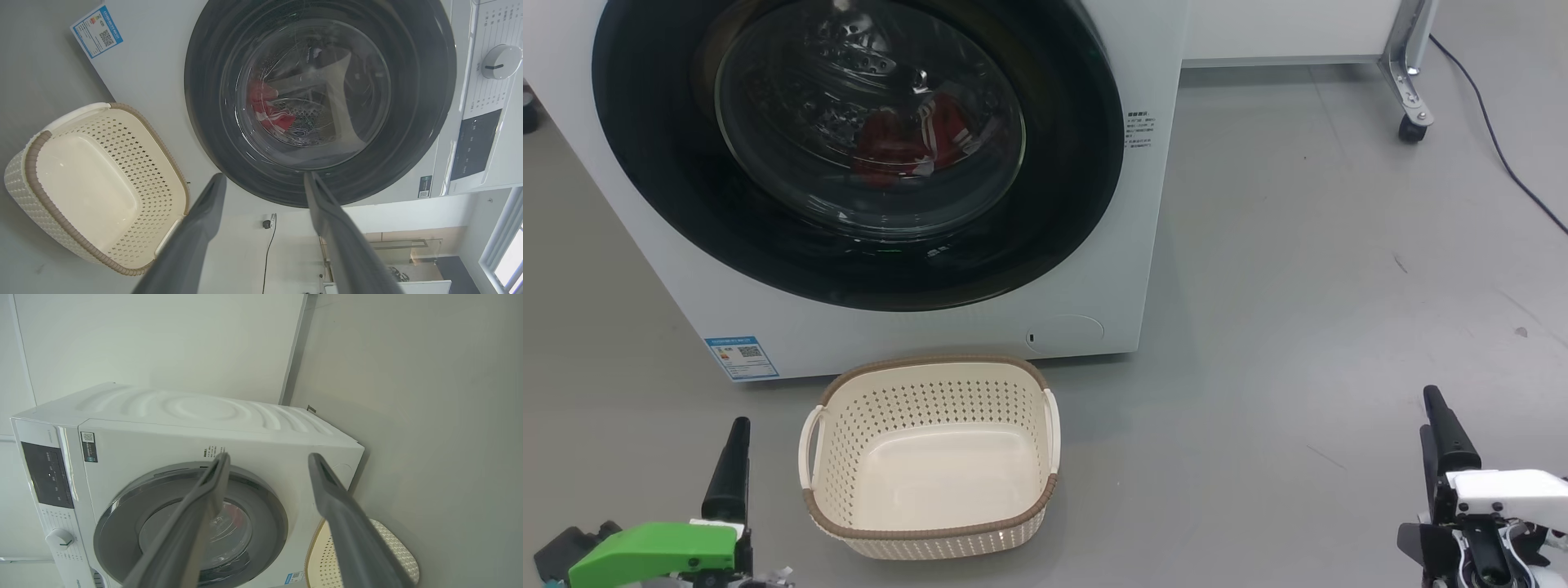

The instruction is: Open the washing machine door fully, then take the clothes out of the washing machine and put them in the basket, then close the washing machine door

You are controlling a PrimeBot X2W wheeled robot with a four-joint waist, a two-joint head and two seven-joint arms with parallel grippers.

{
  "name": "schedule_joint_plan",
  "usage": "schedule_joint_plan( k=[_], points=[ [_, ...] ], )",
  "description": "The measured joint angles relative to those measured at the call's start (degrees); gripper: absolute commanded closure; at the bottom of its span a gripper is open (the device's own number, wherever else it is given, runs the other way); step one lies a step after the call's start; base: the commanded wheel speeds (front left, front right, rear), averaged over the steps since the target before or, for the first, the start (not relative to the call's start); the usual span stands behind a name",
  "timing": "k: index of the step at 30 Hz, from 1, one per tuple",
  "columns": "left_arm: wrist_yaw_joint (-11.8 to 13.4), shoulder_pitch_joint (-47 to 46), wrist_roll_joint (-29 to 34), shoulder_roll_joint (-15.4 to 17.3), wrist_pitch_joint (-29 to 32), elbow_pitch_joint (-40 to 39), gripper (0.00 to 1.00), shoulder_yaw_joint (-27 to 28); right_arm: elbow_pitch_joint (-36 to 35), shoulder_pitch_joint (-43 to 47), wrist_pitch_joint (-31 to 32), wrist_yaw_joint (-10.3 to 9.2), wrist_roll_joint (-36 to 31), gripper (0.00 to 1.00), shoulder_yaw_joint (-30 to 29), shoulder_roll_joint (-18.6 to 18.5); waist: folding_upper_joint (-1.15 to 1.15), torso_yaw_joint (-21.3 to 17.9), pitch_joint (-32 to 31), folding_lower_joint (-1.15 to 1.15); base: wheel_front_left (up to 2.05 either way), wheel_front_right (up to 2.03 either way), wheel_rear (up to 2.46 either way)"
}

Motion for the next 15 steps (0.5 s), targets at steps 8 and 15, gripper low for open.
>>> schedule_joint_plan(
  k=[8,15],
  points=[
    [0.0,-0.4,7.8,2.4,-2.0,-0.8,0.0,-2.2,-0.8,0.0,-1.8,-0.6,-7.7,0.0,2.0,-2.5,0.0,0.1,-0.1,0.0,0.0,0.0,0.0],
    [1.2,-0.9,16.3,4.2,-3.3,-1.4,0.0,-4.5,-1.5,0.0,-3.2,-2.45,-16.1,0.0,4.5,-4.8,0.0,0.2,0.0,0.0,0.0,0.0,0.0]
  ],
)
